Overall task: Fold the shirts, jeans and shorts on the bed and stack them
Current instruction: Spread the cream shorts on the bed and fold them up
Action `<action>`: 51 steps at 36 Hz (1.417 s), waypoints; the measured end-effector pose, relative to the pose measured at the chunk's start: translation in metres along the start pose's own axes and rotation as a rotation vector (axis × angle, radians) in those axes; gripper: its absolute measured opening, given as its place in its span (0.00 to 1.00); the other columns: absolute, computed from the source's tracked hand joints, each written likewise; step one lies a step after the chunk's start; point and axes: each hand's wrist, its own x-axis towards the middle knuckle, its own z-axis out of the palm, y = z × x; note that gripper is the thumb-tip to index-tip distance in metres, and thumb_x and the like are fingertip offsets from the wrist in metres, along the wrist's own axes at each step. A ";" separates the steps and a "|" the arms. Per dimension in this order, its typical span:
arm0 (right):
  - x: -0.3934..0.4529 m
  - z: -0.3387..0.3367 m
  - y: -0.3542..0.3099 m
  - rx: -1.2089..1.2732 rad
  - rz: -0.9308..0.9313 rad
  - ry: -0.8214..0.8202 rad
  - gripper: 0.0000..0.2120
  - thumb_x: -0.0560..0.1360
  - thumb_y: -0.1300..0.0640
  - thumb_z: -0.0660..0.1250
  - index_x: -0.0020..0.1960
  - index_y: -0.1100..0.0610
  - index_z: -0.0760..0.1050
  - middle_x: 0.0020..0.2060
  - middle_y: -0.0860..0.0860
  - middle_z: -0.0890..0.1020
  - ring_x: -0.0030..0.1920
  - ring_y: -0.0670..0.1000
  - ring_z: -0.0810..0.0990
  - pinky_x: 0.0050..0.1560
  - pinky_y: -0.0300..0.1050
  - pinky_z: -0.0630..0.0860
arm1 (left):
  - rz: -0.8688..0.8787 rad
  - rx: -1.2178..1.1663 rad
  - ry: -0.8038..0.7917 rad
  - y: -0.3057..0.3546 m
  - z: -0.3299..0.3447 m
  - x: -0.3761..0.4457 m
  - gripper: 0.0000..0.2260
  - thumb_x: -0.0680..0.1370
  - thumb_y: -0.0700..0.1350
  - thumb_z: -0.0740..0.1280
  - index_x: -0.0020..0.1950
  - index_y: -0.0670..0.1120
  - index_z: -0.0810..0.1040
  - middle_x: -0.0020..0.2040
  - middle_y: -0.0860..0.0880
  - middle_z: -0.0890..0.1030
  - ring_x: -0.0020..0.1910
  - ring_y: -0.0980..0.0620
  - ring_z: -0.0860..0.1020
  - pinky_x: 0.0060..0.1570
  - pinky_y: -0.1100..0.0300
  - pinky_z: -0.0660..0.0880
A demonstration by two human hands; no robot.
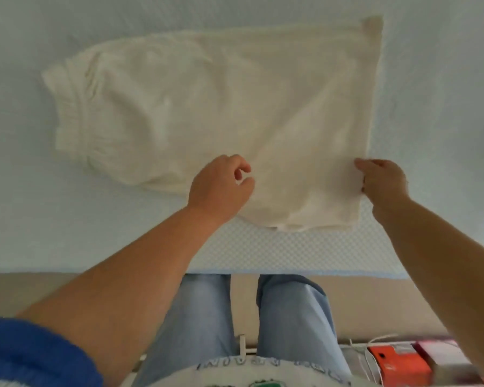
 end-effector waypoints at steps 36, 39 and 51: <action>-0.010 -0.020 0.095 0.213 -0.224 -0.276 0.12 0.74 0.51 0.70 0.51 0.54 0.70 0.46 0.48 0.76 0.43 0.49 0.79 0.34 0.39 0.78 | -0.152 0.082 0.429 0.012 0.120 -0.065 0.11 0.75 0.42 0.60 0.56 0.46 0.74 0.53 0.45 0.74 0.44 0.46 0.74 0.39 0.59 0.63; -0.012 -0.023 0.100 0.242 -0.246 -0.222 0.11 0.72 0.51 0.72 0.46 0.50 0.69 0.45 0.47 0.76 0.42 0.47 0.80 0.33 0.37 0.78 | -0.074 0.004 0.500 0.011 0.120 -0.079 0.10 0.72 0.35 0.60 0.52 0.41 0.74 0.48 0.43 0.73 0.38 0.52 0.68 0.37 0.65 0.61; -0.021 -0.020 0.111 0.032 -0.440 -0.358 0.09 0.71 0.52 0.72 0.49 0.44 0.75 0.46 0.44 0.80 0.46 0.45 0.79 0.48 0.43 0.76 | -0.318 -0.206 0.516 -0.002 0.130 -0.083 0.04 0.74 0.42 0.67 0.48 0.45 0.77 0.52 0.47 0.71 0.34 0.60 0.68 0.34 0.80 0.62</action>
